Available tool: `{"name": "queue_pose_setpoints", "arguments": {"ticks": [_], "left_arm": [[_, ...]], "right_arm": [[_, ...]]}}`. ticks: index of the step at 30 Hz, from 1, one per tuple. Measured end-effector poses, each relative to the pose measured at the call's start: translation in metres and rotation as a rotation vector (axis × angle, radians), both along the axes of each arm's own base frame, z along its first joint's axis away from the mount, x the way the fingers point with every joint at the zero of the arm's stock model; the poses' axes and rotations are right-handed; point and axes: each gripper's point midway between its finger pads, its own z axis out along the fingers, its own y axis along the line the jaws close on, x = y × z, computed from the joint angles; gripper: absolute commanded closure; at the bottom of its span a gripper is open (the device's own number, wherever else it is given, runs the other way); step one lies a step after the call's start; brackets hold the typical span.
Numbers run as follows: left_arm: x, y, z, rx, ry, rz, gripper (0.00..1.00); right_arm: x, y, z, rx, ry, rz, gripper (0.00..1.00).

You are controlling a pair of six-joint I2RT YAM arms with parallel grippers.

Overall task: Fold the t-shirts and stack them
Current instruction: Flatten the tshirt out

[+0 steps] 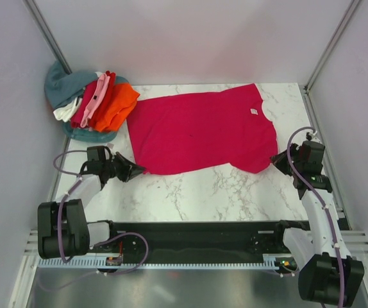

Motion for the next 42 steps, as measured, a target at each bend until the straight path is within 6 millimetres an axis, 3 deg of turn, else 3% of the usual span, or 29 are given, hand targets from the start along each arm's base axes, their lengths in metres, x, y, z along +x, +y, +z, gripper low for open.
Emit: {"name": "queue_pose_setpoints", "arguments": {"ticks": [7, 14, 21, 28, 32, 37, 39, 42], "left_arm": [[-0.031, 0.003, -0.021, 0.029, 0.049, 0.040, 0.98], [-0.031, 0.009, -0.026, 0.066, 0.055, 0.071, 0.91], [-0.034, 0.014, -0.034, 0.100, 0.085, 0.089, 0.68], [-0.041, 0.016, -0.036, 0.112, 0.079, 0.096, 0.66], [-0.048, 0.017, -0.041, 0.124, 0.090, 0.105, 0.69], [-0.053, 0.017, -0.044, 0.128, 0.096, 0.107, 0.85], [-0.054, 0.018, -0.043, 0.131, 0.093, 0.109, 0.96], [-0.054, 0.019, -0.040, 0.143, 0.074, 0.115, 0.98]], "right_arm": [[-0.012, -0.005, 0.006, -0.038, -0.009, -0.023, 1.00], [-0.013, -0.013, -0.010, -0.072, 0.056, -0.044, 1.00], [-0.014, -0.020, -0.022, -0.096, 0.107, -0.063, 1.00], [-0.013, -0.021, -0.023, -0.098, 0.113, -0.066, 1.00], [-0.013, -0.021, -0.023, -0.097, 0.113, -0.065, 1.00], [-0.013, -0.021, -0.023, -0.097, 0.113, -0.065, 1.00], [-0.013, -0.021, -0.023, -0.097, 0.113, -0.065, 1.00], [-0.013, -0.021, -0.023, -0.097, 0.112, -0.065, 1.00]]}}
